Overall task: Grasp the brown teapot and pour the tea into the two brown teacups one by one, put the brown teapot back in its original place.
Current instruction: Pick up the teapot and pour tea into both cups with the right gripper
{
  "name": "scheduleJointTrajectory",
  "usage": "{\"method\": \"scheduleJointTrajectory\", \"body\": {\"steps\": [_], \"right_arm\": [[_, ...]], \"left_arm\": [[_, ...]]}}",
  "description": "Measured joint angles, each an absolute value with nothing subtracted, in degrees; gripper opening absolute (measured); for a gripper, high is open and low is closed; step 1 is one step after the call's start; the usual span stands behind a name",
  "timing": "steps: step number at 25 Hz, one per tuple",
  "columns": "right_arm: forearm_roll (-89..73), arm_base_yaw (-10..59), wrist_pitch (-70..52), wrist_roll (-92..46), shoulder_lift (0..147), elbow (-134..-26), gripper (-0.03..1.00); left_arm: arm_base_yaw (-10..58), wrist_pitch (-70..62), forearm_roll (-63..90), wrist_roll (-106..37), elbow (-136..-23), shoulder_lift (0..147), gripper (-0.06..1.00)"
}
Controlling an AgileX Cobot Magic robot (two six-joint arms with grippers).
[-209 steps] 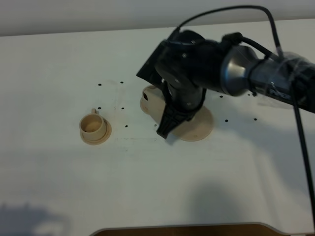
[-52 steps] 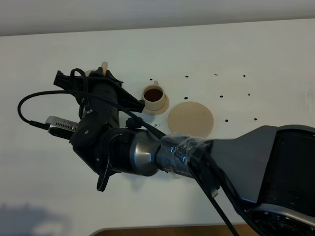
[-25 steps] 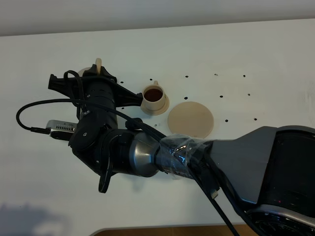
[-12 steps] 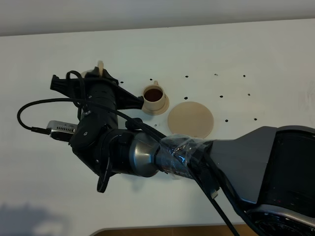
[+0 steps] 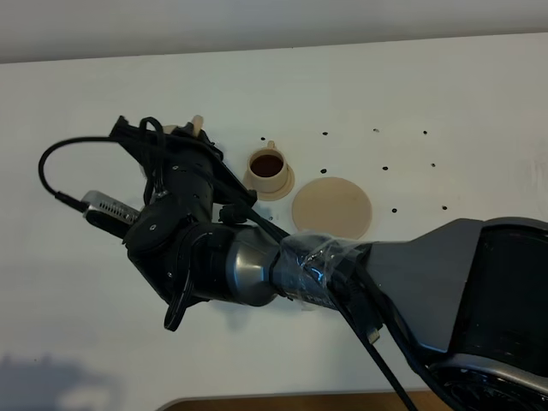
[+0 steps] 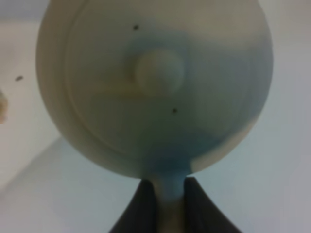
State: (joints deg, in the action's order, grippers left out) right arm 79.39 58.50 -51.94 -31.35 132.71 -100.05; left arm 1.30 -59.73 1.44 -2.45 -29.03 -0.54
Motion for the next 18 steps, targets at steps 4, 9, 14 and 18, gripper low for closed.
{"method": "scheduleJointTrajectory", "body": {"steps": [4,9,14,18], "right_arm": [[76.32,58.50,-54.26,-30.31,132.71,-100.05,0.11],[71.89,58.50,-57.21,-27.16,132.71,-100.05,0.11],[63.02,58.50,-59.18,-19.26,130.76,-100.05,0.11],[55.27,58.50,-62.00,-13.07,127.89,-100.05,0.11]], "left_arm": [[1.30,-59.73,1.44,-2.45,-29.03,-0.54,0.45],[1.30,-59.73,1.44,-2.45,-29.03,-0.54,0.45],[1.30,-59.73,1.44,-2.45,-29.03,-0.54,0.45],[1.30,-59.73,1.44,-2.45,-29.03,-0.54,0.45]]}}
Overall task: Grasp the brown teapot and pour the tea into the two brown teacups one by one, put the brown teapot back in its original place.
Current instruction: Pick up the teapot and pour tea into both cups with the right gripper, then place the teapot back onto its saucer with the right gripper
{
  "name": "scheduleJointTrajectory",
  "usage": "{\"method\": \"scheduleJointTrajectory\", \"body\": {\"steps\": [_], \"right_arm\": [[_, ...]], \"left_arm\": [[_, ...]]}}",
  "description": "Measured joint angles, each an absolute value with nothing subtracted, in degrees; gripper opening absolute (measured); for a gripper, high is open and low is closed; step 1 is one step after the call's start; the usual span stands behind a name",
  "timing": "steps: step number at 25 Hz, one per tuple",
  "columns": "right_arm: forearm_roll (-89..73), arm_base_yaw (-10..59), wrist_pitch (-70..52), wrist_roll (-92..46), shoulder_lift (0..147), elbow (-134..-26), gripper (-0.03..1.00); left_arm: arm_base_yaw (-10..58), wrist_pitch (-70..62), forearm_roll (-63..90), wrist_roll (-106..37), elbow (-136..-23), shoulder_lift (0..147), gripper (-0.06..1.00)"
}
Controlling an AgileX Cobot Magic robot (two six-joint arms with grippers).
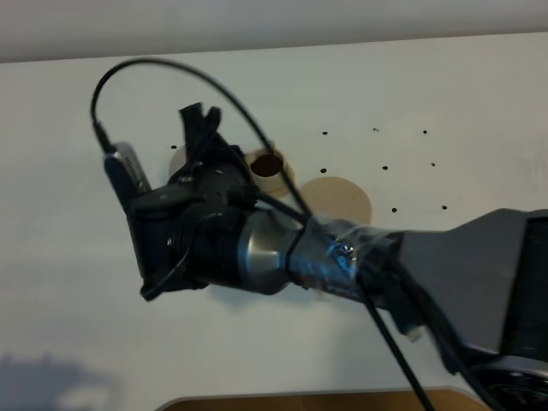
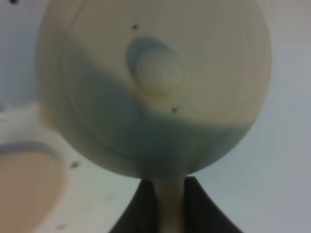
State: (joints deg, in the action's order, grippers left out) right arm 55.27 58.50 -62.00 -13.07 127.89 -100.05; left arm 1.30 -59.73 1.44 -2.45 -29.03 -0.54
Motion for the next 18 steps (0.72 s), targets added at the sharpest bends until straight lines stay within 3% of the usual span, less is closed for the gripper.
{"method": "scheduleJointTrajectory", "body": {"steps": [8,18], "right_arm": [[38.11,58.03,-63.10,-1.47,126.14,-100.16,0.11],[17.28,53.52,-57.32,-0.30,126.02,-100.16,0.11]], "left_arm": [[1.30,-59.73,1.44,-2.45,-29.03,-0.54,0.45],[1.30,-59.73,1.44,-2.45,-29.03,-0.54,0.45]]}}
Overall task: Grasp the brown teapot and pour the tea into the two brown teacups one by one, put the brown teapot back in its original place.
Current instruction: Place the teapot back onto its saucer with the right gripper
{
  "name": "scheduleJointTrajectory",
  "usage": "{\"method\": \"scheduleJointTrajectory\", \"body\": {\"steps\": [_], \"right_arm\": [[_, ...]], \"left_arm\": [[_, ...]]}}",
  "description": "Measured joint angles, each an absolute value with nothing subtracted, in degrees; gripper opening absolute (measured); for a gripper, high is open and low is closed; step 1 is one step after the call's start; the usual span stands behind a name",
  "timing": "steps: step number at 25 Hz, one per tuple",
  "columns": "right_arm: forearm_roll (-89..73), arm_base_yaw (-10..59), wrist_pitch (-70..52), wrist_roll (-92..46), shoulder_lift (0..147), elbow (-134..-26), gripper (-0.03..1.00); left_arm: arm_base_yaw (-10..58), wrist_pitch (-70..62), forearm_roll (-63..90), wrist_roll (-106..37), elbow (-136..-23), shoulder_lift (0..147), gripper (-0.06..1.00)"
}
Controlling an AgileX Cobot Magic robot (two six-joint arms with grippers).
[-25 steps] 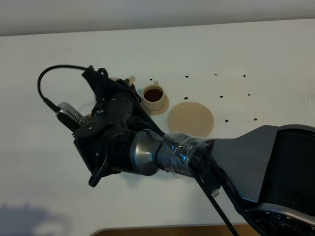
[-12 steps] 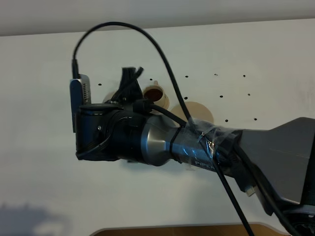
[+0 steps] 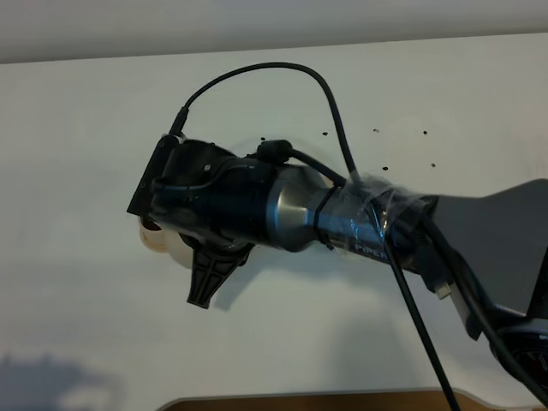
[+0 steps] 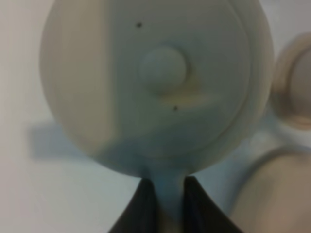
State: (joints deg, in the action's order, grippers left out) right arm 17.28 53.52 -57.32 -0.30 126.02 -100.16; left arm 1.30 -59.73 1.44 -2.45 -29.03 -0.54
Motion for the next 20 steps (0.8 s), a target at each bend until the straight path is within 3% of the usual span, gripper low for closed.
{"method": "scheduleJointTrajectory", "body": {"steps": [8,20], "right_arm": [[14.25,51.98,-54.31,-0.30,126.02,-99.17,0.11],[14.66,45.84,-62.30,0.00,118.79,-97.68,0.11]], "left_arm": [[1.30,-59.73,1.44,-2.45,-29.03,-0.54,0.45],[1.30,-59.73,1.44,-2.45,-29.03,-0.54,0.45]]}}
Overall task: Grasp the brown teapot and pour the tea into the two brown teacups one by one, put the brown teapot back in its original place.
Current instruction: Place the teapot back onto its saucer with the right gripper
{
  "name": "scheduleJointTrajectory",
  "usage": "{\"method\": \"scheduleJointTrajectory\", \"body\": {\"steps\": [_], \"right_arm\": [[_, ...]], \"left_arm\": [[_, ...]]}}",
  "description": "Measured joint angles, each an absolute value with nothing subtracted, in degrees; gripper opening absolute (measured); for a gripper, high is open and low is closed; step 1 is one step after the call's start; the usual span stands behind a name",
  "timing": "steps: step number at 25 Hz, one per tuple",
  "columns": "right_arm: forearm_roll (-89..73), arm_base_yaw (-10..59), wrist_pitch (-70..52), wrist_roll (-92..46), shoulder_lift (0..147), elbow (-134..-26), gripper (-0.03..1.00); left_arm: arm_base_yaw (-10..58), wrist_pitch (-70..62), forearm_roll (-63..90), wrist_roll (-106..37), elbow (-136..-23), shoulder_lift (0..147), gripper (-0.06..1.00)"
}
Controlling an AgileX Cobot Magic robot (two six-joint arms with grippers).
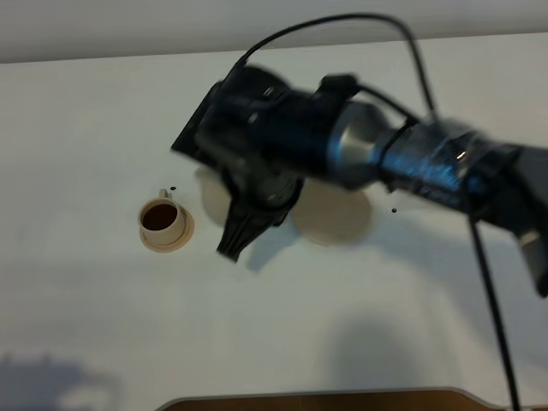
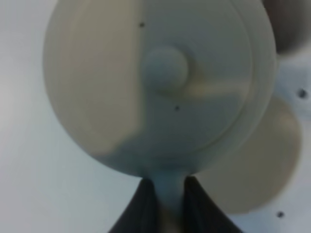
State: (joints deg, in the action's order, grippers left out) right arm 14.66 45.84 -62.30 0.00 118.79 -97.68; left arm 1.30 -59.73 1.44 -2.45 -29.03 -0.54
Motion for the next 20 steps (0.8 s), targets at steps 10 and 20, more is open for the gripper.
{"method": "scheduleJointTrajectory", "body": {"steps": [10,20], "right_arm": [[13.59,36.24,-51.44,4.78,113.13,-81.29,0.11],[13.42,32.79,-43.77,8.87,113.06,-74.81,0.11]], "left_arm": [[1.30,-59.73,1.44,-2.45,-29.03,-0.54,0.45],[1.30,-59.73,1.44,-2.45,-29.03,-0.54,0.45]]}}
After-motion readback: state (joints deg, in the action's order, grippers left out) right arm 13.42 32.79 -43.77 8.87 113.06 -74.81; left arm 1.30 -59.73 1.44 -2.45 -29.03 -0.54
